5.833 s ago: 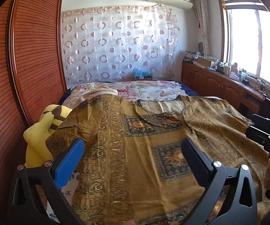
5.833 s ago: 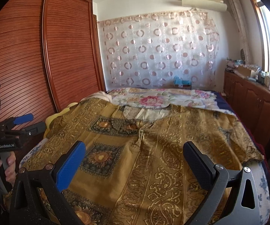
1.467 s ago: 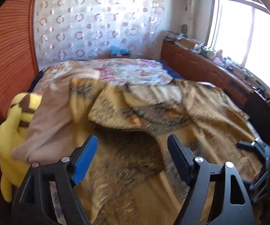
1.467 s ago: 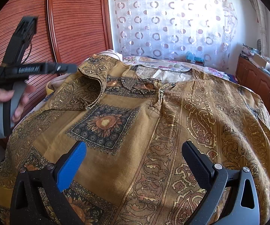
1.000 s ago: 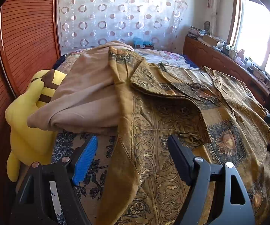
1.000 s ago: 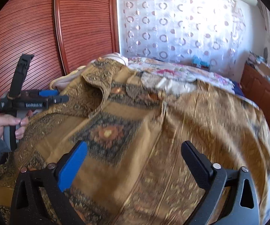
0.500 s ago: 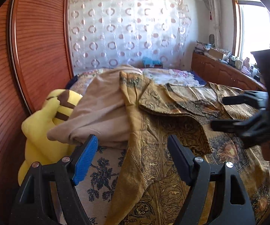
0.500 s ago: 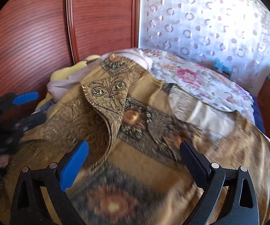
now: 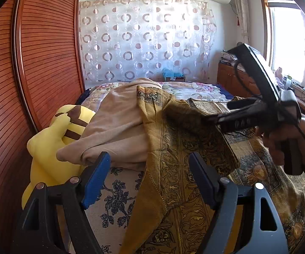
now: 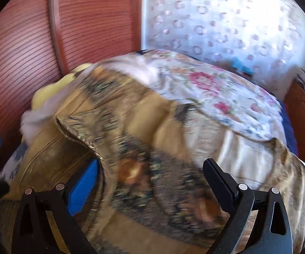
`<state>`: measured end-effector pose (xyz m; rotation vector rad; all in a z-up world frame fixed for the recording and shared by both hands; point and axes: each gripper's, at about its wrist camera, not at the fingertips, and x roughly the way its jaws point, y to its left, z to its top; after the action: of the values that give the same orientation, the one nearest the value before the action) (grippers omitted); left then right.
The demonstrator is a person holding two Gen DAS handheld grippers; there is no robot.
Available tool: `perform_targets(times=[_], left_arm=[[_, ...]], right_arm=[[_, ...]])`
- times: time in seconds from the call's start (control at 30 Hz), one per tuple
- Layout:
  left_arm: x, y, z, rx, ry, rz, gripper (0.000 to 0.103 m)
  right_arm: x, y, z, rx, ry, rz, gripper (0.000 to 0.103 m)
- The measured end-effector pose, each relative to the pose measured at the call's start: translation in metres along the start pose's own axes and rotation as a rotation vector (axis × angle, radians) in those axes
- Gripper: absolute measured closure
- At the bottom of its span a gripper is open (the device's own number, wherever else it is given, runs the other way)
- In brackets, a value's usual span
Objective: Fold small clothes
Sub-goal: 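Open the left gripper to release the folded side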
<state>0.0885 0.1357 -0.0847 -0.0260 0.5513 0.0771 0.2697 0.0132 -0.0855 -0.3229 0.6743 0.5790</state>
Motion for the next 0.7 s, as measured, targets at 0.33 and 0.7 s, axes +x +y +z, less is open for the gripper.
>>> perform_targets(times=[0.33,0.7], left_arm=[[0.002,0.001,0.0,-0.002,0.008,0.017,0.025],[0.0,-0.001,-0.001,0.008,-0.003,0.035,0.025]], right_arm=[[-0.023,-0.029,-0.018,0.051,-0.002,-0.034,0.005],[-0.116,-0.061,-0.096,0.098,-0.088,0.024,0.006]])
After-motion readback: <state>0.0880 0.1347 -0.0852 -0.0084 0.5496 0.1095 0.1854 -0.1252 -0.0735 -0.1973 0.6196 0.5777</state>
